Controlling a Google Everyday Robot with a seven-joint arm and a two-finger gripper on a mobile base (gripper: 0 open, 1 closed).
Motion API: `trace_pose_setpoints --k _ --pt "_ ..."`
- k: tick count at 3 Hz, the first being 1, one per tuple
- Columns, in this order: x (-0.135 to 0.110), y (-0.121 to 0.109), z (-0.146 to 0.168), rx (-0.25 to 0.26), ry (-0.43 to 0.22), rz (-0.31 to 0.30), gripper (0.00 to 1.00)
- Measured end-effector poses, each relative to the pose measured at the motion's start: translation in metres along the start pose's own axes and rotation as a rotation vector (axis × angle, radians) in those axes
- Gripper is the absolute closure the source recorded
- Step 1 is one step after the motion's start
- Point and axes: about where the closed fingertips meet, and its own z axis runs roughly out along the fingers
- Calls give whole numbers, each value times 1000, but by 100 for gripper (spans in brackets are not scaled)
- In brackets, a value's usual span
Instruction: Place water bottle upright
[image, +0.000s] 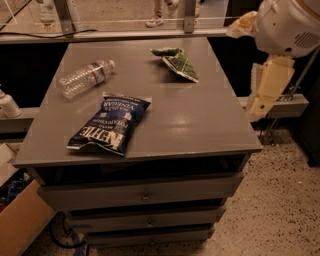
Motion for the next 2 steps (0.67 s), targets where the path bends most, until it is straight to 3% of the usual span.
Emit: trace_pose_setpoints --k 1,2 --pt "-52 -14 23 -2 -101 -150 0" --pt "-52 -14 23 -2 -101 -151 0"
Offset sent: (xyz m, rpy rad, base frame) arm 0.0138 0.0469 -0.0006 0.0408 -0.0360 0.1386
